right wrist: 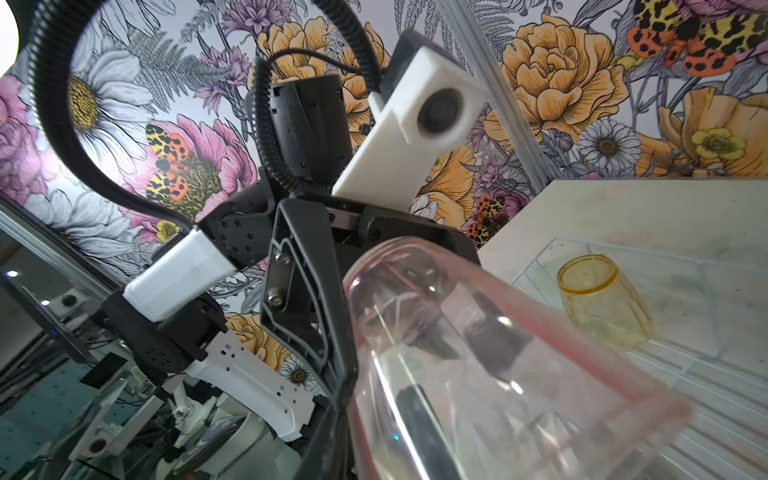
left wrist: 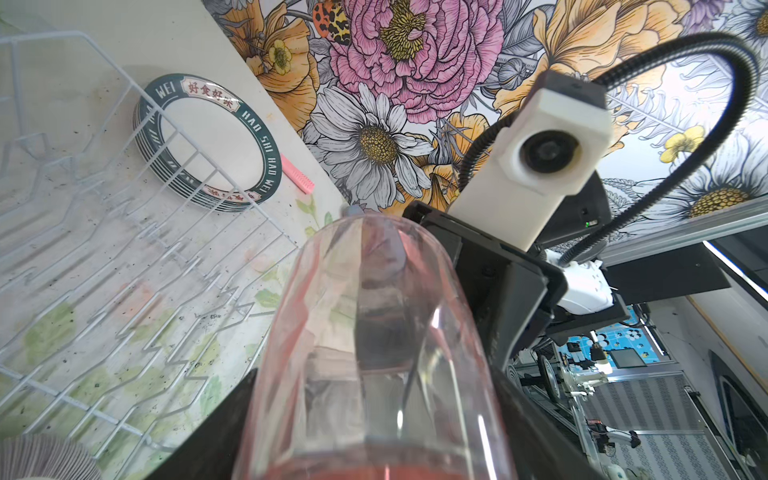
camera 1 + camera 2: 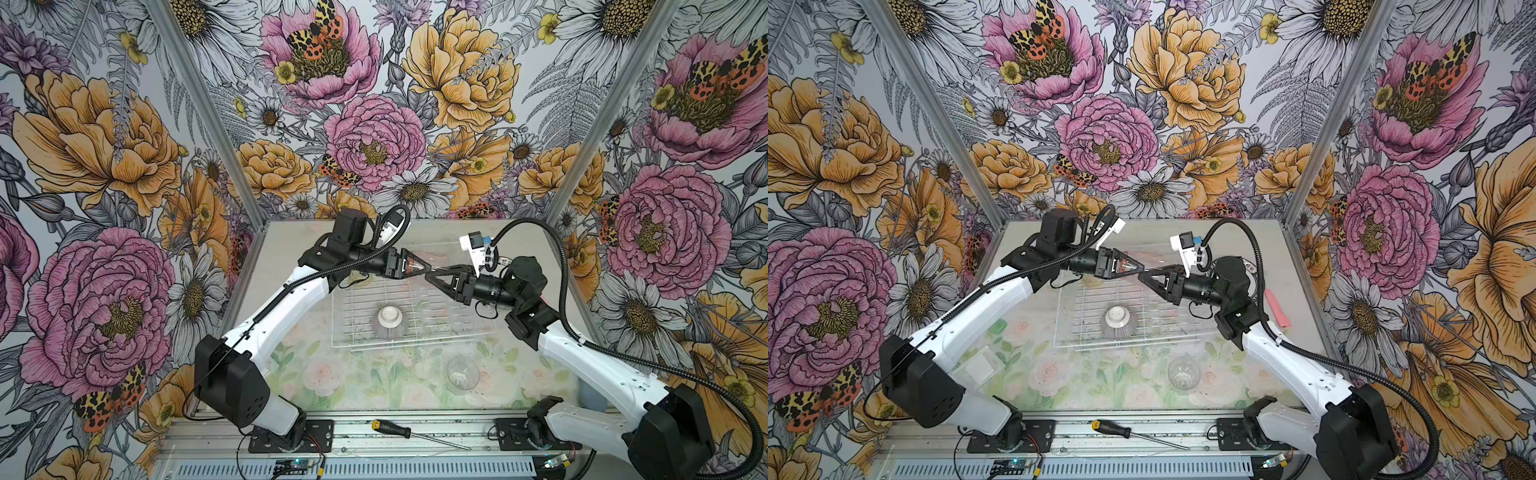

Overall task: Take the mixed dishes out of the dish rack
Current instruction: 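Grasp the pink glass with the right gripper while the left gripper holds it, then open the left gripper while the right gripper carries the pink glass toward the robot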

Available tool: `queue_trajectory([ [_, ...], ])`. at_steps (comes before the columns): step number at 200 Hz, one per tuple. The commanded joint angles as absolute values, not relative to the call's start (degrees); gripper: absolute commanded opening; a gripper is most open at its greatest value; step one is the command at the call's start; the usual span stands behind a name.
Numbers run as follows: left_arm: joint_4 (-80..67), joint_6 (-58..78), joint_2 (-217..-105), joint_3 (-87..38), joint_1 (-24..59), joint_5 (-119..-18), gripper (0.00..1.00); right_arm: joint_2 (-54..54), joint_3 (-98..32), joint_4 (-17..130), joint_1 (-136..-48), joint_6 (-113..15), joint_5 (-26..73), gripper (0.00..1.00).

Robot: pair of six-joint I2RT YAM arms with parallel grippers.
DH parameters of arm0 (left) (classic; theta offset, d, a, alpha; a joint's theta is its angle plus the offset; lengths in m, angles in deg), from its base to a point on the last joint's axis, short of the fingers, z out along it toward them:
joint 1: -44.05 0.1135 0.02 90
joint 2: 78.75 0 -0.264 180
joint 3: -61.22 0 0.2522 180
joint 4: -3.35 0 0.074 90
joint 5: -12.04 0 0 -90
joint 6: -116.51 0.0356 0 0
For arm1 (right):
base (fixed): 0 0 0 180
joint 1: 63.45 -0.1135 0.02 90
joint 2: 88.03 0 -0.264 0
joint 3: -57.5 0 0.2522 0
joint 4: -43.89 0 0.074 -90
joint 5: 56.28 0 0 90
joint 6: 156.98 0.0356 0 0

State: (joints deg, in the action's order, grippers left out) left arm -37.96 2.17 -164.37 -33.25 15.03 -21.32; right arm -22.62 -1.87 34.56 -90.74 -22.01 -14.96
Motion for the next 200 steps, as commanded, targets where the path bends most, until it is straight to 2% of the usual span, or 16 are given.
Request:
queue_trajectory([
  [1,-35.0,1.1,-164.6,-32.4,15.0,-20.0,0.42,-22.2,-4.1,34.0,-90.4,-22.1,-15.0,0.14],
  [35,-33.7,0.4,-164.3,-32.1,15.1,-19.5,0.42,-22.5,-4.8,35.1,-90.5,-22.4,-15.0,0.00],
  [57,-33.5,0.3,-163.9,-31.7,15.1,-19.6,0.44,-22.9,-5.4,36.5,-90.5,-23.2,-14.6,0.00],
  [110,-33.4,1.4,-160.6,-30.0,15.5,-25.3,0.80,-24.2,-8.0,45.5,-90.4,-28.3,-12.5,0.00],
  [124,-33.4,1.6,-160.1,-29.9,15.8,-25.6,0.87,-24.2,-9.0,48.1,-90.4,-29.6,-12.0,0.00],
  [161,-33.5,2.3,-158.2,-29.1,17.0,-26.5,0.90,-24.6,-11.2,55.4,-90.4,-33.2,-10.5,0.00],
  [200,-35.5,3.5,-155.0,-27.8,19.7,-32.6,0.90,-25.9,-12.8,62.8,-90.6,-36.4,-8.7,0.00],
])
